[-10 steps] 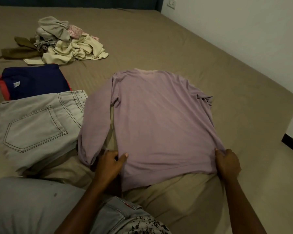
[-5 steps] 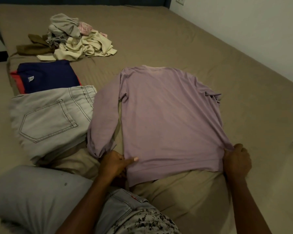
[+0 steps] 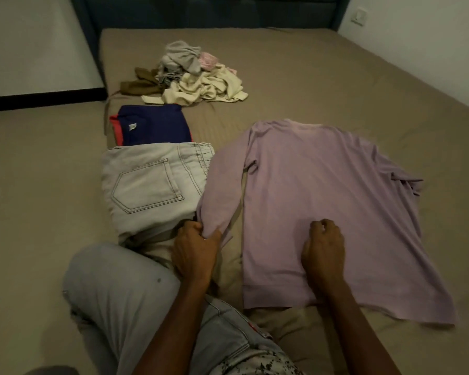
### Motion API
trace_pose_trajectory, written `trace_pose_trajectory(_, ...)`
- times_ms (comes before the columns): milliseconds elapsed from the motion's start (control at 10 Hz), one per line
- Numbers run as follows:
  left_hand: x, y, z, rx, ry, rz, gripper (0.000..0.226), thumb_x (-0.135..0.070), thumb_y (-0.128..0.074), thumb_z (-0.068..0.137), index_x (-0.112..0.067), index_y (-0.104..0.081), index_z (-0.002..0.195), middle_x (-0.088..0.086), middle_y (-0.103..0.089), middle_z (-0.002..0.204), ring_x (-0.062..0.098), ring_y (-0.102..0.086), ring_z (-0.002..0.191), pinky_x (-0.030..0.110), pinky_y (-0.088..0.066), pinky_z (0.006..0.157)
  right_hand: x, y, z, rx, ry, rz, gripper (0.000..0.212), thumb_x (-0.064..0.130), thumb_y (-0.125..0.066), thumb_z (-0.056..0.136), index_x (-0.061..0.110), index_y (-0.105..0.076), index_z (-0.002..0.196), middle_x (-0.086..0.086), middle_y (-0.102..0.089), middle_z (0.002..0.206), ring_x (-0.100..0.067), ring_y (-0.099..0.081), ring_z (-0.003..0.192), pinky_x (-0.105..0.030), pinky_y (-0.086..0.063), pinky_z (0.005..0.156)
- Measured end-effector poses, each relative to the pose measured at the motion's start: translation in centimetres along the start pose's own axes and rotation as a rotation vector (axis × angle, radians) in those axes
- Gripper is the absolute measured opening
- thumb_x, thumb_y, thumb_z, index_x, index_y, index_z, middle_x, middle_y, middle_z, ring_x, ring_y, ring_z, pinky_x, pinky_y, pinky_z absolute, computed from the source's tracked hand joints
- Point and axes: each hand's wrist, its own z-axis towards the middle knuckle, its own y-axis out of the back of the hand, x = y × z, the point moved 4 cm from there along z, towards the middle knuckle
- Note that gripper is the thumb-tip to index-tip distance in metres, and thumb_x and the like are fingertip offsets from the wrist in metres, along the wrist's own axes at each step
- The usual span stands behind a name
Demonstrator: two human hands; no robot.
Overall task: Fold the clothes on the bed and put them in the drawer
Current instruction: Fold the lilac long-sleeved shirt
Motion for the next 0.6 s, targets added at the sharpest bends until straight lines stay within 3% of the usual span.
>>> trace_pose_trajectory(100, 0.3, -0.4, 0.8, 0.083, 0.030, -0.295, 0.042, -0.021, -0.081, 0.078, -0.017, -0.060, 0.115, -0.006, -0.073, 0.087, 0.019, -0.068, 0.079, 0.033, -0.051, 0.071, 8.7, -0.9, 1.7, 0.093, 0.134, 0.271, 0.042, 0.010, -0.065, 0.088, 0.008, -0.058, 0.130, -0.014, -0.056, 0.125, -0.027, -0.056, 0.104, -0.041, -0.055, 0.084)
trace_pose_trajectory(200, 1.2, -1.2, 1.8, 0.170, 0.066, -0.435, 0.029, -0.015, -0.077, 0.080, -0.017, -0.070, 0.108, -0.006, -0.074, 0.081, 0.016, -0.070, 0.074, 0.038, -0.059, 0.072, 12.6, -2.1, 1.4, 0.214, 0.216, 0.454, 0.050, 0.027, -0.069, 0.090, 0.017, -0.052, 0.136, -0.003, -0.056, 0.128, -0.015, -0.056, 0.107, -0.031, -0.054, 0.085)
trace_pose_trajectory(300, 1.7, -1.6, 2.2, 0.204, 0.117, -0.564, 0.010, -0.018, -0.069, 0.087, -0.020, -0.076, 0.093, -0.002, -0.076, 0.083, 0.024, -0.073, 0.079, 0.045, -0.062, 0.072, 16.1, -2.4, 3.1, 0.355, -0.068, 0.961, 0.044, 0.032, -0.072, 0.090, 0.020, -0.057, 0.130, -0.002, -0.069, 0.114, -0.015, -0.067, 0.095, -0.028, -0.058, 0.078)
trace_pose_trajectory(400, 0.9, -0.8, 2.0, 0.155, 0.057, -0.670, 0.013, -0.027, -0.065, 0.092, -0.020, -0.074, 0.096, 0.000, -0.077, 0.089, 0.025, -0.074, 0.085, 0.044, -0.063, 0.075, 18.3, -5.4, 3.1, 0.733, -0.275, 1.158, 0.030, 0.028, -0.062, 0.100, 0.010, -0.060, 0.125, -0.013, -0.072, 0.105, -0.018, -0.070, 0.084, -0.029, -0.058, 0.071)
trace_pose_trajectory(500, -0.5, 0.4, 1.5, 0.172, 0.044, -0.897, 0.024, -0.025, -0.056, 0.105, -0.009, -0.073, 0.100, 0.012, -0.076, 0.087, 0.021, -0.071, 0.074, 0.030, -0.059, 0.060, 21.6, -11.3, 1.5, 1.385, -0.301, 1.943, 0.056, 0.052, -0.038, 0.109, 0.012, -0.042, 0.149, -0.013, -0.052, 0.141, -0.020, -0.052, 0.132, -0.040, -0.041, 0.113)
trace_pose_trajectory(600, -0.3, 0.7, 1.3, 0.150, 0.079, -0.958, 0.026, -0.025, -0.054, 0.106, -0.010, -0.074, 0.099, 0.013, -0.076, 0.087, 0.021, -0.069, 0.070, 0.028, -0.055, 0.055, 20.9, -9.2, 1.1, 1.122, -0.583, 1.825, 0.051, 0.050, -0.044, 0.108, 0.012, -0.046, 0.143, -0.007, -0.048, 0.142, -0.015, -0.044, 0.134, -0.046, -0.044, 0.113)
